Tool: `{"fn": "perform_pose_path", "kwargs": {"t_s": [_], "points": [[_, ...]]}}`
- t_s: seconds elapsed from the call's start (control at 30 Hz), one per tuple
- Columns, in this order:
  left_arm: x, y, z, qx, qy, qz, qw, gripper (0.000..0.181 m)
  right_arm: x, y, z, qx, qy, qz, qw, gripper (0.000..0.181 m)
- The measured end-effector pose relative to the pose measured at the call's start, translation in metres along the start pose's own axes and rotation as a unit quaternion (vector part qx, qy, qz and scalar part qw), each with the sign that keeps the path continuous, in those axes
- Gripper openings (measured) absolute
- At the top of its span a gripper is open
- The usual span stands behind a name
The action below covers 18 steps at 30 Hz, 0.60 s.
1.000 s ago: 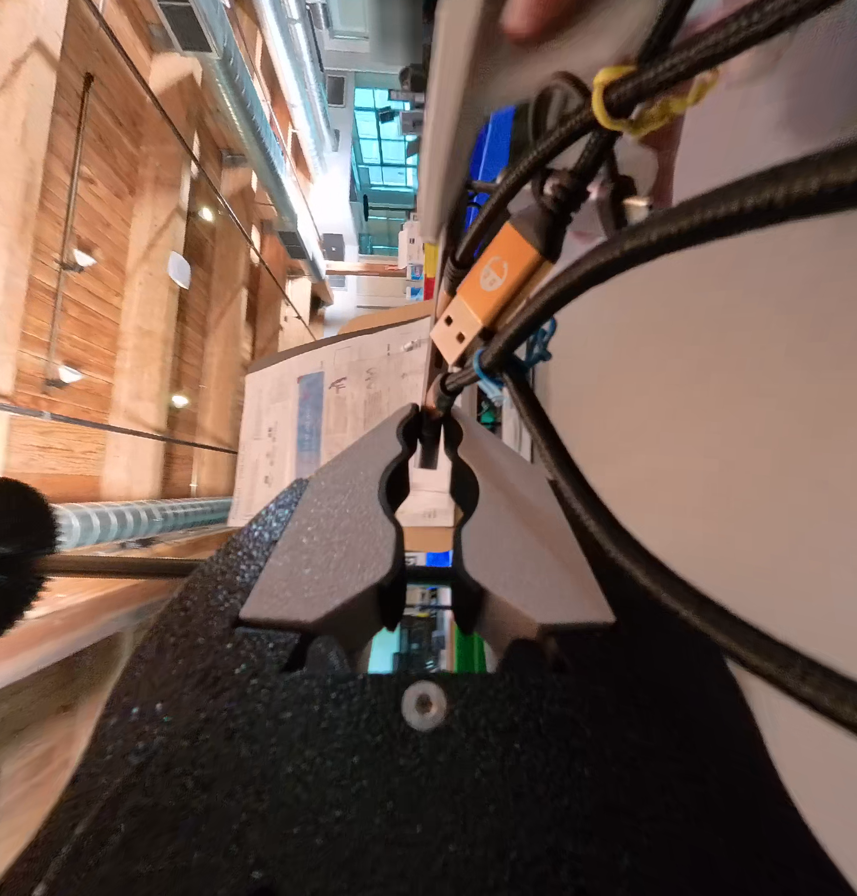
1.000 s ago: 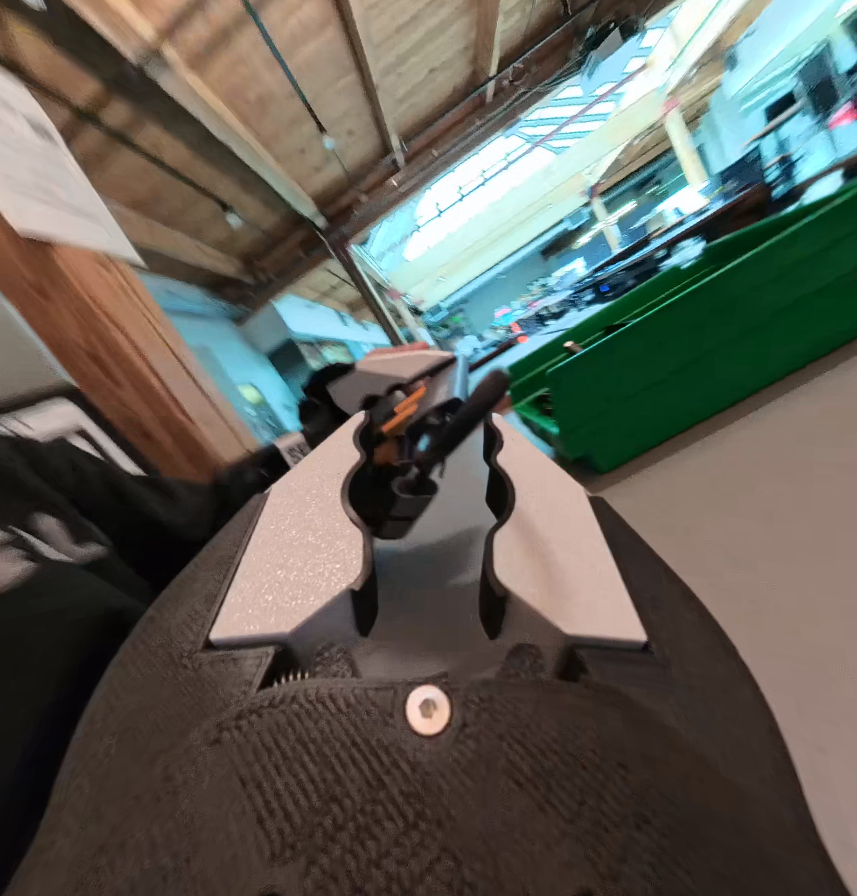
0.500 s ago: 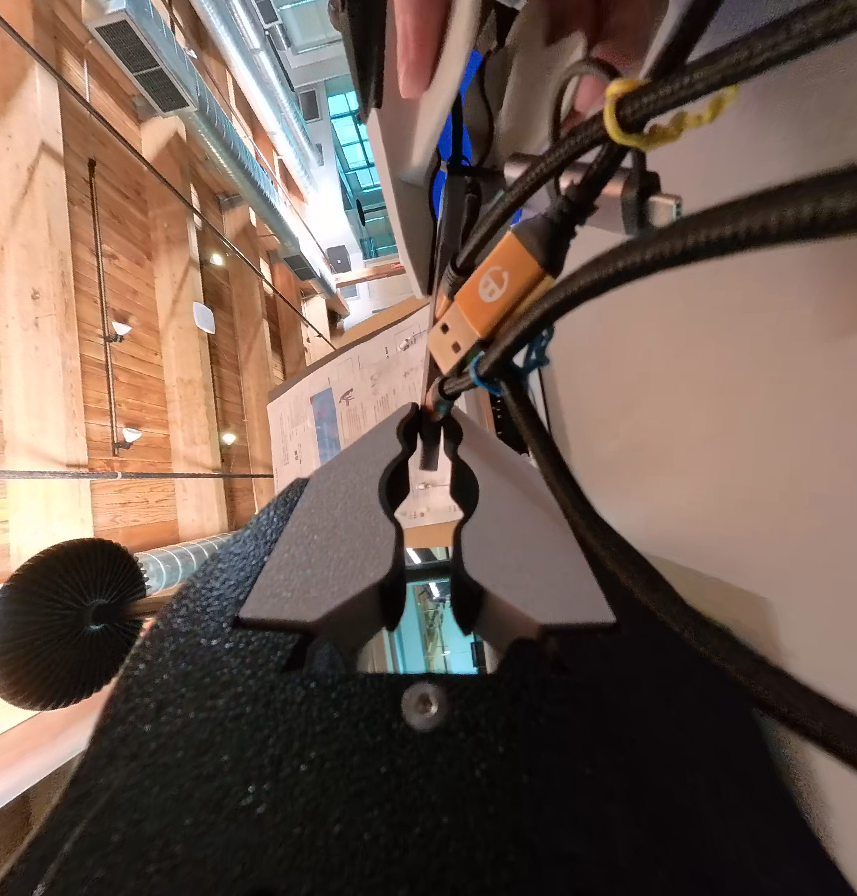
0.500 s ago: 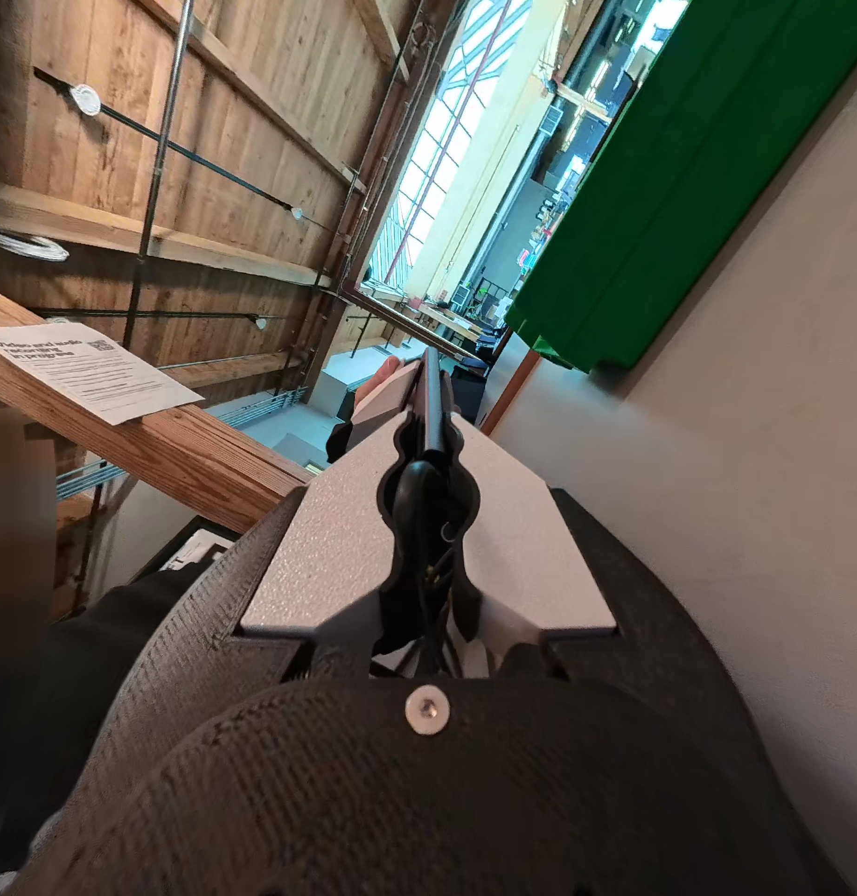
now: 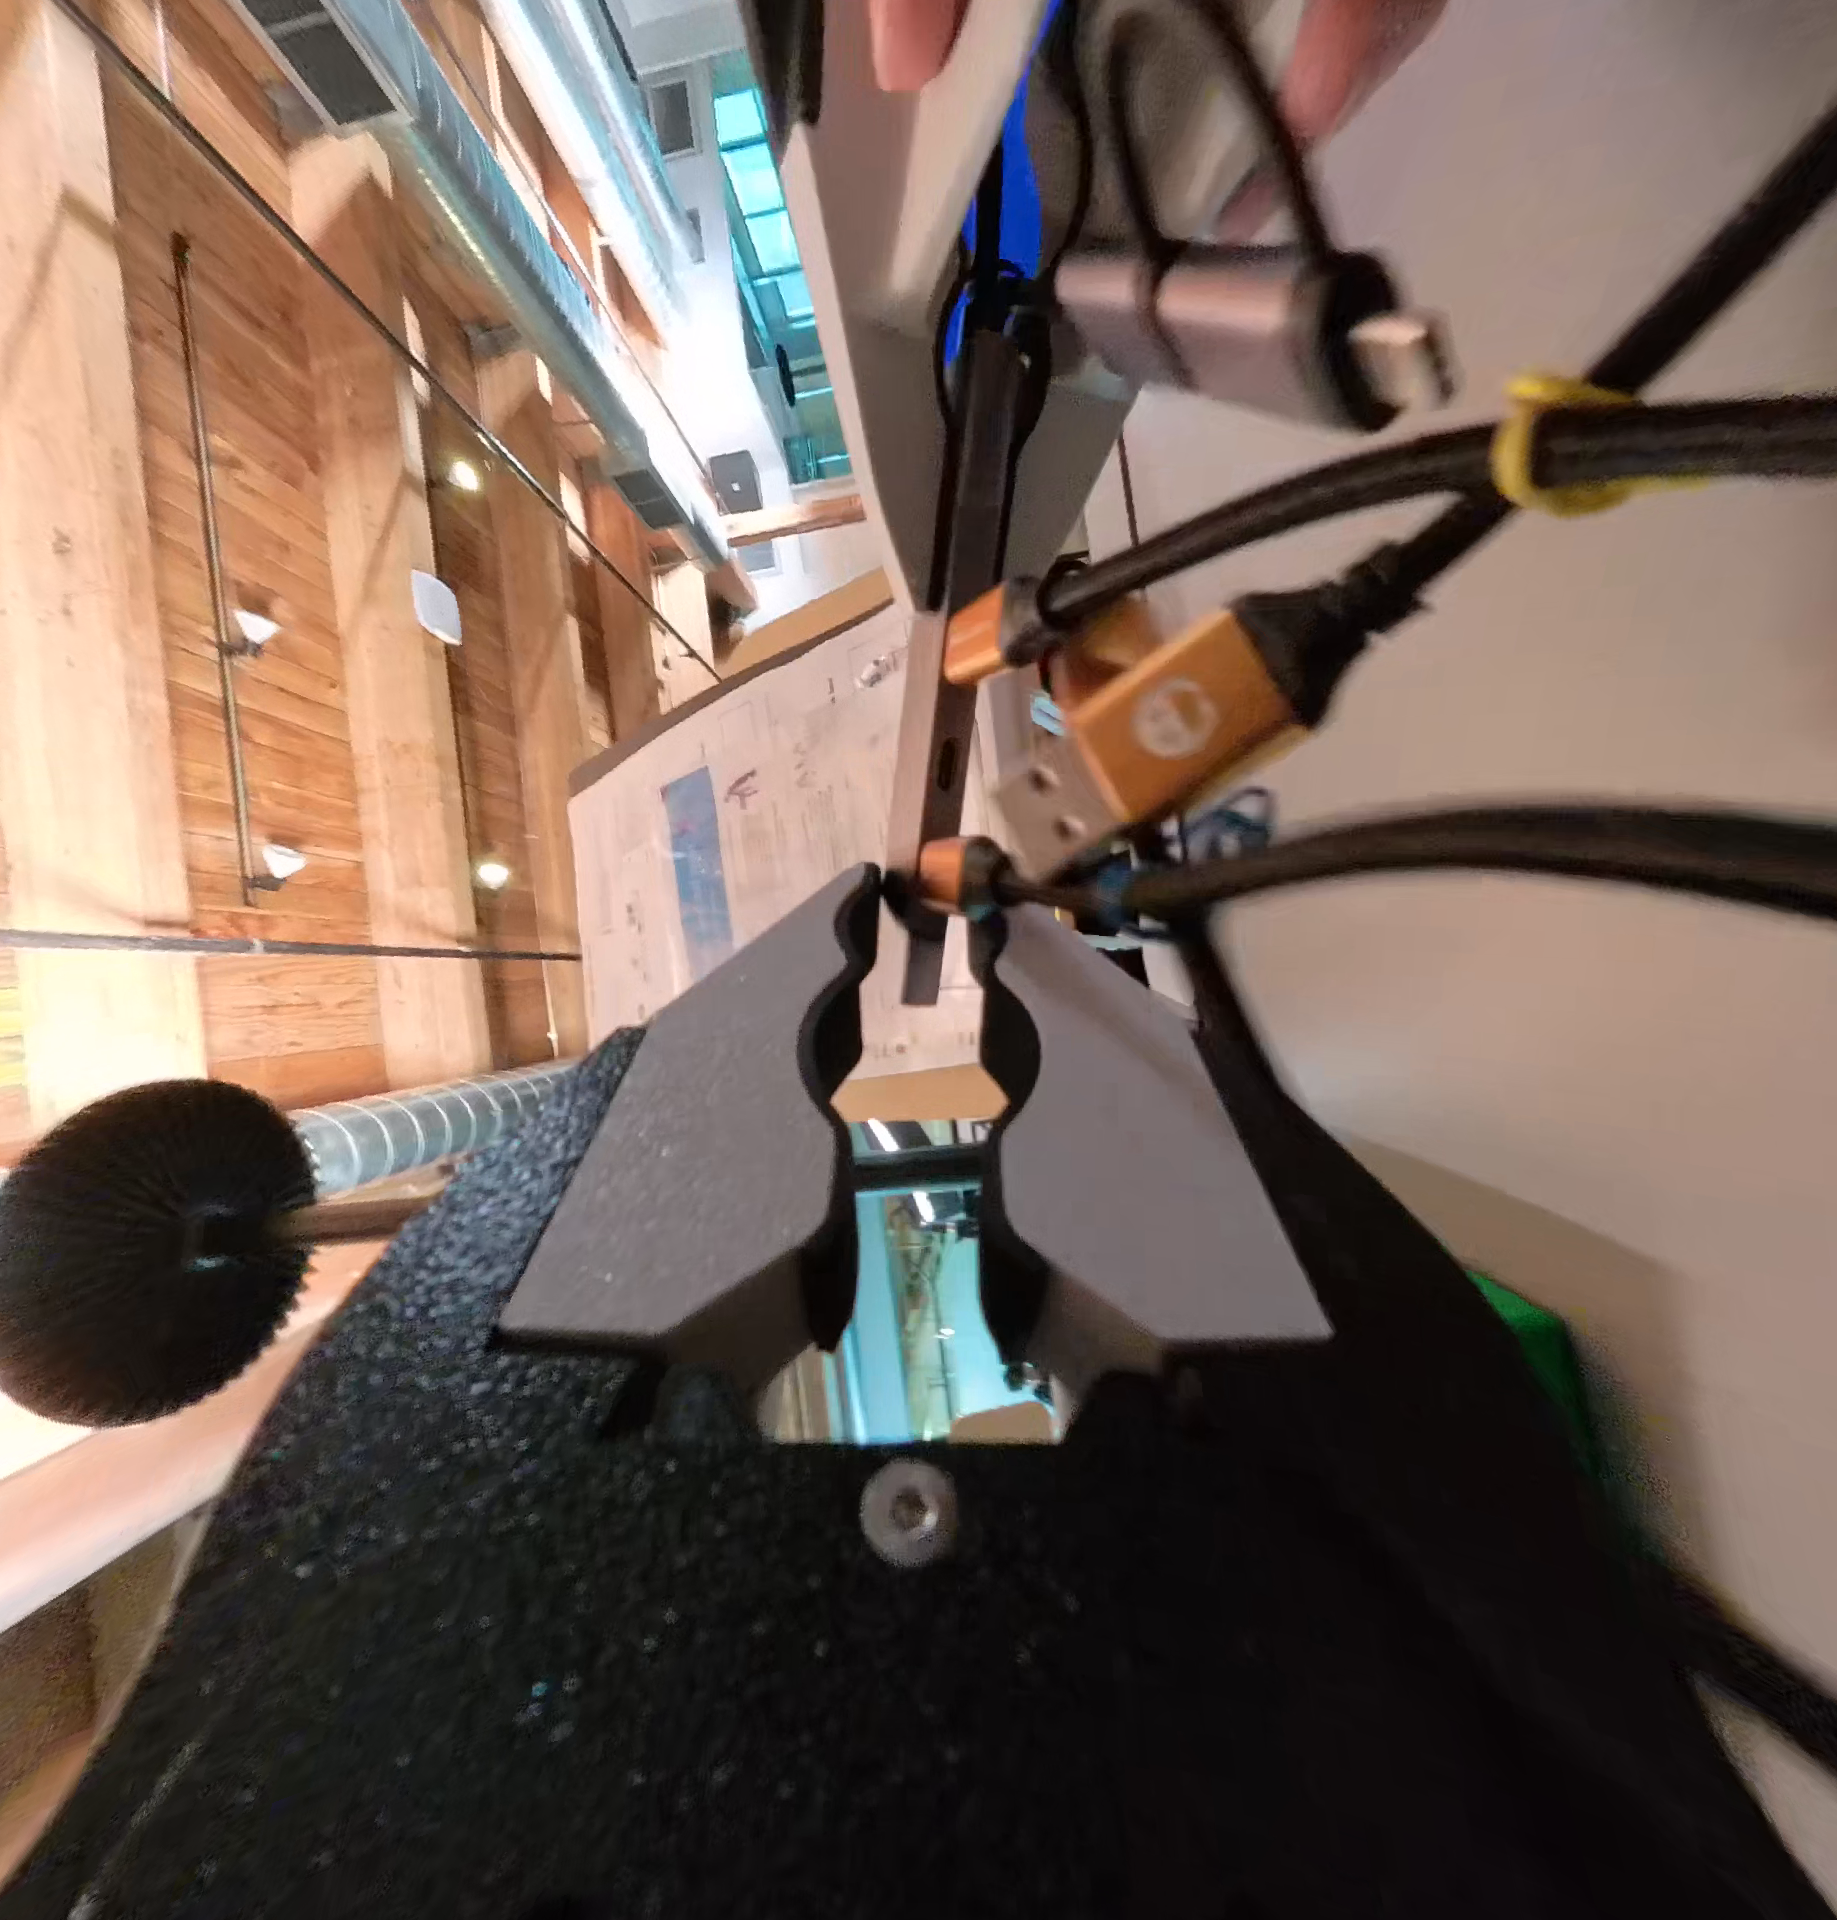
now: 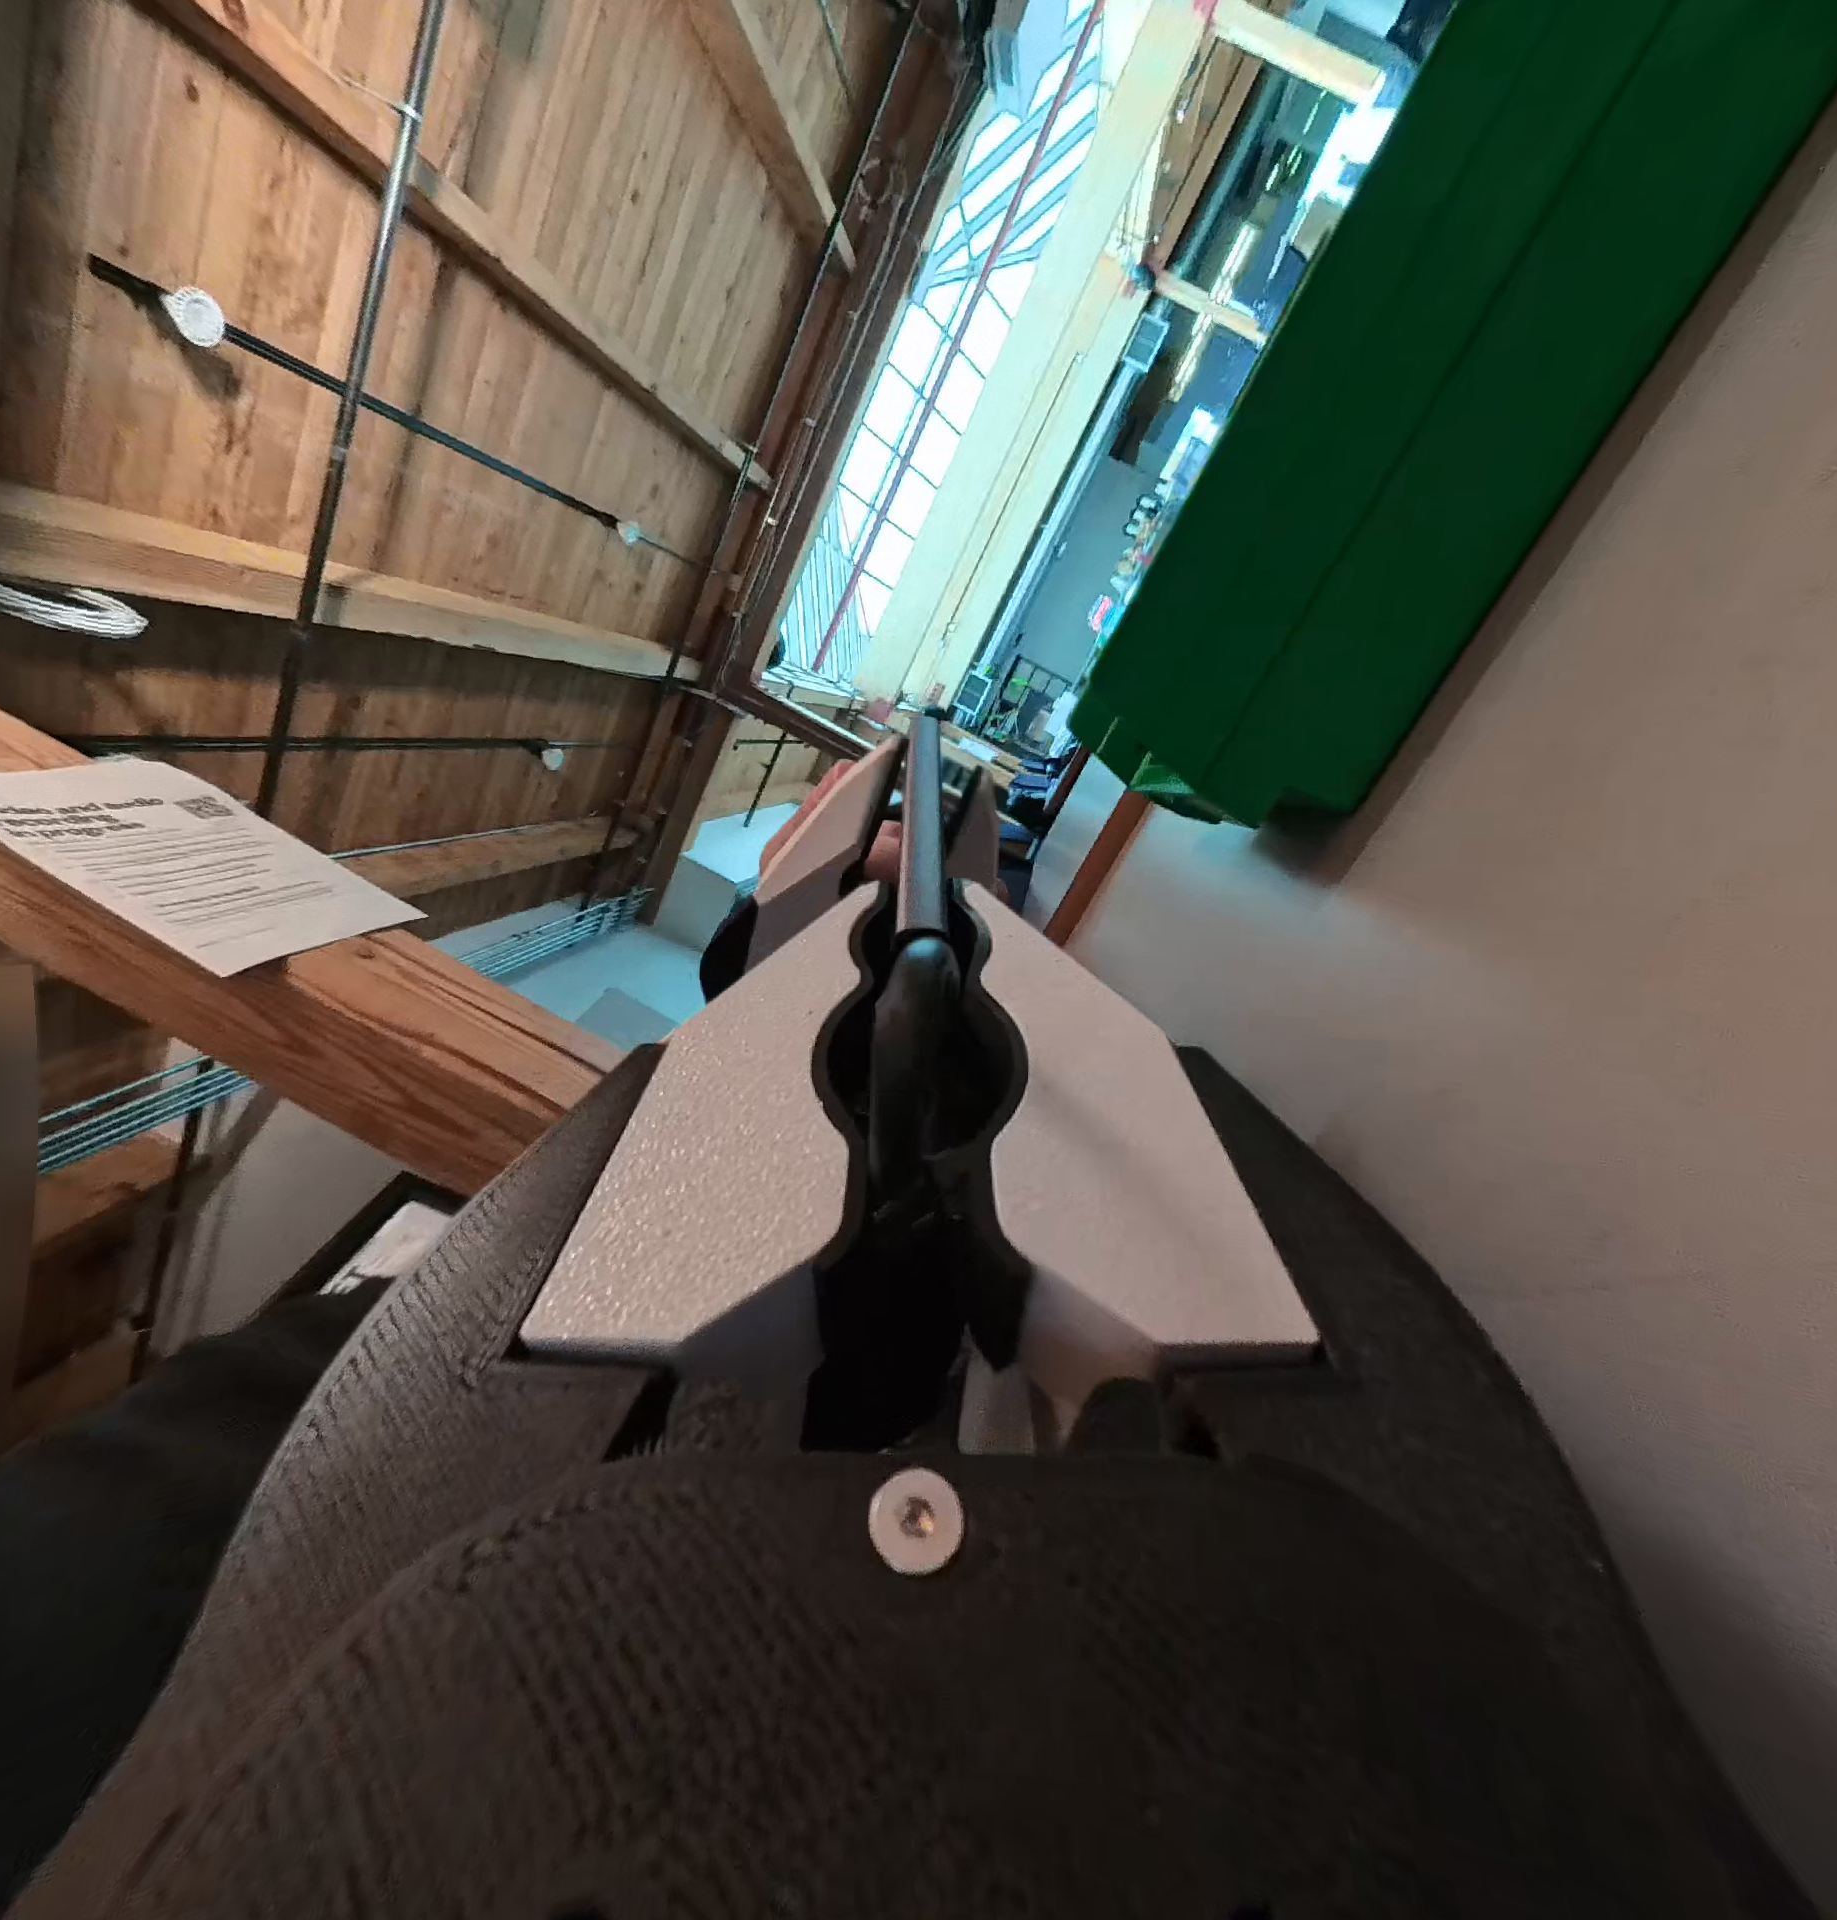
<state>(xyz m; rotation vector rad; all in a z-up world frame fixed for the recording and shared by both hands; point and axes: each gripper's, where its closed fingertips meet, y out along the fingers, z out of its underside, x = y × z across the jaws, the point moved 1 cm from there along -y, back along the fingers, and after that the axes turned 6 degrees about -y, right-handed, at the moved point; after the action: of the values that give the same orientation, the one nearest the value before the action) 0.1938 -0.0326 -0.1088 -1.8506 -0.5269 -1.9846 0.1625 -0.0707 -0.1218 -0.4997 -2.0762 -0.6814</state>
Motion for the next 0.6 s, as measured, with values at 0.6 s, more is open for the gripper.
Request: {"fn": "perform_pose_path", "kwargs": {"t_s": [0.6], "points": [[-0.004, -0.023, 0.008, 0.108, -0.635, 0.104, 0.758, 0.024, -0.017, -0.01, -0.02, -0.113, 0.034, 0.035, 0.992, 0.008]]}}
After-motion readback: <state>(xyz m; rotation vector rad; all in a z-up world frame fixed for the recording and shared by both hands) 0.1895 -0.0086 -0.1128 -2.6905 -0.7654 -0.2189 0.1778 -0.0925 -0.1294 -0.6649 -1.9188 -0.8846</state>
